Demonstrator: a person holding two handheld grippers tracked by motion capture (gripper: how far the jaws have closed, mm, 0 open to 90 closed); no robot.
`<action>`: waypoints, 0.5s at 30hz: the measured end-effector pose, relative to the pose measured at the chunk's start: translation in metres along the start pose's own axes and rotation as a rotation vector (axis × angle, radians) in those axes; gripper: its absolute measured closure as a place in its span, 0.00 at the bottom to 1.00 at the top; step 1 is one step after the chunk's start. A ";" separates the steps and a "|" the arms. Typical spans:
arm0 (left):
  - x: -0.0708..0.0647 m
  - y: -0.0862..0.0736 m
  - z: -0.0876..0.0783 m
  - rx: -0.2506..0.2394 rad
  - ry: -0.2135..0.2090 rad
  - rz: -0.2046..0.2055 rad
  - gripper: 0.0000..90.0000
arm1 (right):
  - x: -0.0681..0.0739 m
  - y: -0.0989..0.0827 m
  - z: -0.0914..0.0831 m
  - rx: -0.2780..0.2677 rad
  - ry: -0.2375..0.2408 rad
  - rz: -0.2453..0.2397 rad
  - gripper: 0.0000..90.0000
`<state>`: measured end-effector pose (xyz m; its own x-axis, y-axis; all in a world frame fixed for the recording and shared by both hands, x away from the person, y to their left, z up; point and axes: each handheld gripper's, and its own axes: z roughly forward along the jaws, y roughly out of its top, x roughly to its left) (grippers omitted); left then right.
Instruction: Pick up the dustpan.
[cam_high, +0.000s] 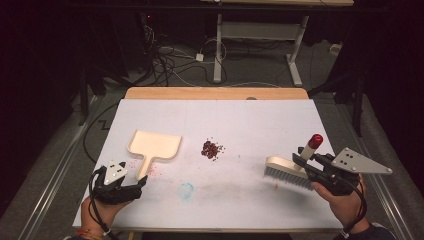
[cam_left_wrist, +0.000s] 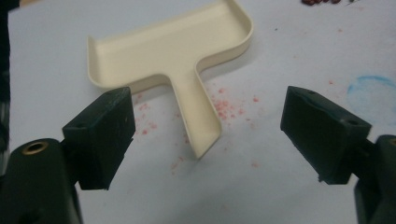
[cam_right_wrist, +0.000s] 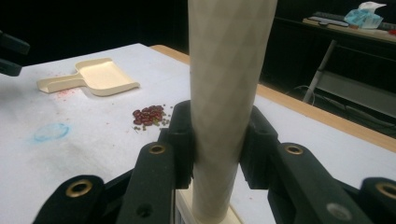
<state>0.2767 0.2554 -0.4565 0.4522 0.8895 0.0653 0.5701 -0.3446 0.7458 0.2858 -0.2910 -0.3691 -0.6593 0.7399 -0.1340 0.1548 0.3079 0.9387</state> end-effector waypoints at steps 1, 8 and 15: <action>0.000 0.000 0.000 0.000 0.000 0.000 0.20 | 0.000 0.000 0.000 0.000 0.000 0.000 0.78; 0.007 0.014 0.033 0.092 -0.080 -0.118 0.20 | 0.001 0.000 0.004 0.013 0.002 -0.003 0.78; 0.025 0.015 0.065 0.157 -0.062 -0.200 0.28 | 0.002 -0.003 0.007 0.026 -0.002 -0.005 0.78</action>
<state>0.3412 0.2534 -0.4865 0.3580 0.9263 -0.1179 0.7497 -0.2099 0.6276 0.2894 -0.2862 -0.3740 -0.6589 0.7392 -0.1395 0.1700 0.3270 0.9296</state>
